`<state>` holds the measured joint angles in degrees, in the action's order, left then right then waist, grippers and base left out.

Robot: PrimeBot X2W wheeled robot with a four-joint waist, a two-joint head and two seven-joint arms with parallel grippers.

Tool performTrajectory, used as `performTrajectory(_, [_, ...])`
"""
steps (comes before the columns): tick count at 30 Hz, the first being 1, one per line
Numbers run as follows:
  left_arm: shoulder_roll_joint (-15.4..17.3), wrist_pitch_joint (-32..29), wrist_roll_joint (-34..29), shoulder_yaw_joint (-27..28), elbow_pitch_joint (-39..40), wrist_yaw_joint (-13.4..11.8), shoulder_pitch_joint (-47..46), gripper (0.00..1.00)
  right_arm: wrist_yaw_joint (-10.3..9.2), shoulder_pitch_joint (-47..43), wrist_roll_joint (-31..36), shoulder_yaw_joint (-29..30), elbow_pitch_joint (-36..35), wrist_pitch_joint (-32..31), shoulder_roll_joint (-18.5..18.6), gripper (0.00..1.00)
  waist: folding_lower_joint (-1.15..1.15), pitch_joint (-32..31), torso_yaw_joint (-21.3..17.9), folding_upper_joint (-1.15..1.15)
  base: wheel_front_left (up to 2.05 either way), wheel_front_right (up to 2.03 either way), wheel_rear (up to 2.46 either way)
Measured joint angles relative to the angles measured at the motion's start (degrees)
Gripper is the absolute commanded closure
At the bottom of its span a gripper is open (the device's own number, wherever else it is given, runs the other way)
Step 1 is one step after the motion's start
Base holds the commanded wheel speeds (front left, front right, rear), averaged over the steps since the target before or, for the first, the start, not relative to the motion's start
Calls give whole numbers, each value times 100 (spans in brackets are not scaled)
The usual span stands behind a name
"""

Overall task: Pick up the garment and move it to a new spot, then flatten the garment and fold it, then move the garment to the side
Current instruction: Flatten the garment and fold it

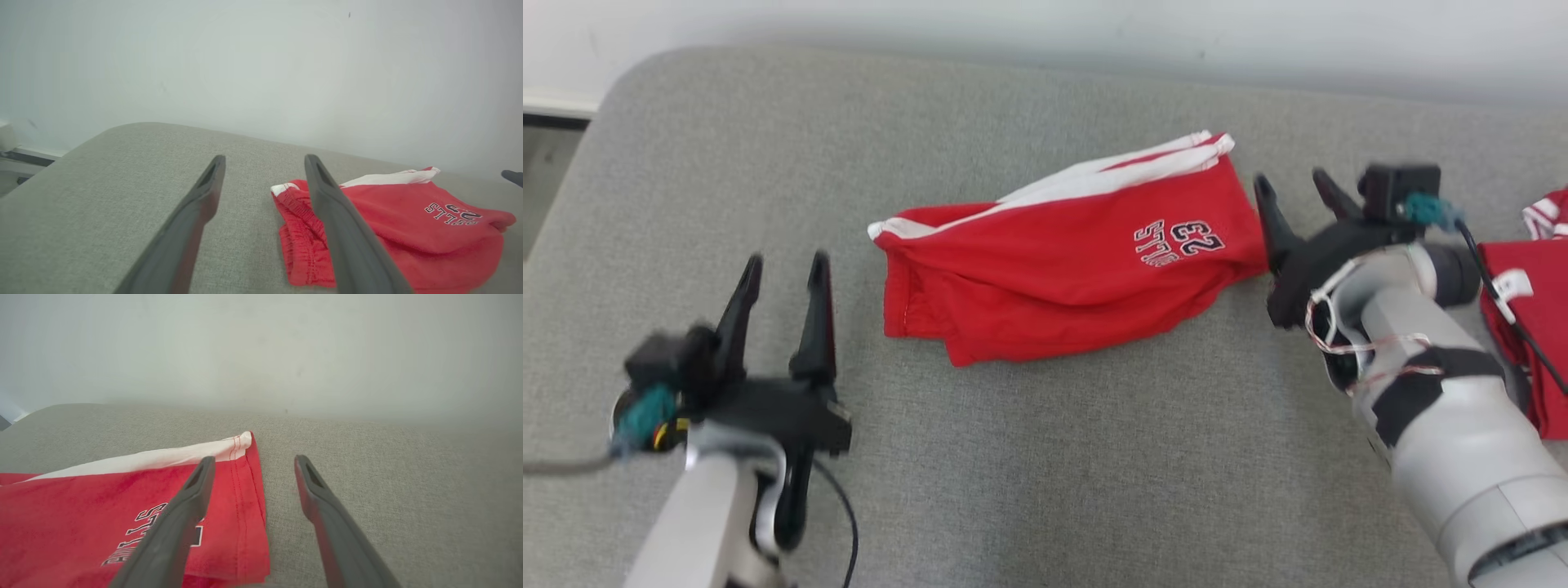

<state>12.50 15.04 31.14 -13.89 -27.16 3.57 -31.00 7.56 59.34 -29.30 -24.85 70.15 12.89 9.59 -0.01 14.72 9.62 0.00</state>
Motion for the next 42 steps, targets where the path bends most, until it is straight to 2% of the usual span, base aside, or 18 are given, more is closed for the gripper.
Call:
performTrajectory(6, [-158, 0, -691, 456, 951, -249, 1070, 0, 0, -368, -258, 90, 154, 5, 122, 0, 0, -195, 86, 0, 0, 0, 0])
performTrajectory(9, [-258, 0, -911, 679, 1317, -280, 1527, 0, 0, -483, -361, 175, 224, -26, 159, 0, 0, -237, 218, 0, 0, 0, 0])
performTrajectory(12, [-444, 0, -1137, 902, 1573, -204, 1891, 0, 0, -564, -428, 264, 288, -23, 202, 0, 0, -263, 367, 0, 0, 0, 0])
performTrajectory(18, [-783, 0, -1422, 1107, 1540, -18, 2426, 0, 0, -817, -464, 430, 357, -189, 250, 0, 1, -336, 620, 0, 0, 0, 0])
performTrajectory(26, [-935, 0, -1669, 1359, 1508, 126, 2628, 0, 0, -1196, -322, 725, 378, -644, 224, 2, 1, -531, 768, 0, 0, 0, 0])
performTrajectory(27, [-939, 0, -1671, 1371, 1475, 134, 2636, 0, 0, -1233, -292, 761, 374, -691, 197, 38, 1, -558, 767, 0, 0, 0, 0])
performTrajectory(28, [-942, 0, -1679, 1384, 1461, 147, 2635, 0, 0, -1262, -278, 806, 377, -689, 151, 83, 1, -586, 762, 0, 0, 0, 0])
performTrajectory(29, [-944, 0, -1689, 1391, 1437, 151, 2636, 0, 0, -1280, -277, 845, 377, -683, 110, 100, 1, -615, 756, 0, 0, 0, 0])
performTrajectory(36, [-957, 0, -1650, 1411, 1241, 208, 2760, 0, 0, -1430, -248, 1044, 372, -374, -122, 100, 1, -862, 662, 0, 0, 0, 0])
performTrajectory(39, [-959, 0, -1681, 1371, 1194, 247, 2760, 0, 0, -1530, -247, 1103, 376, -378, -101, 100, 1, -953, 598, 0, 0, 0, 0])
performTrajectory(40, [-961, 0, -1684, 1348, 1195, 248, 2760, 0, 0, -1556, -242, 1126, 379, -338, -62, 83, 1, -978, 585, 0, 0, 0, 0])
performTrajectory(41, [-961, 0, -1684, 1336, 1203, 248, 2761, 0, 0, -1567, -231, 1140, 381, -308, -47, 16, 1, -997, 574, 0, 0, 0, 0])
performTrajectory(42, [-960, 0, -1684, 1325, 1204, 248, 2763, 0, 0, -1564, -230, 1170, 379, -267, -48, 0, 1, -1007, 565, 0, 0, 0, 0])
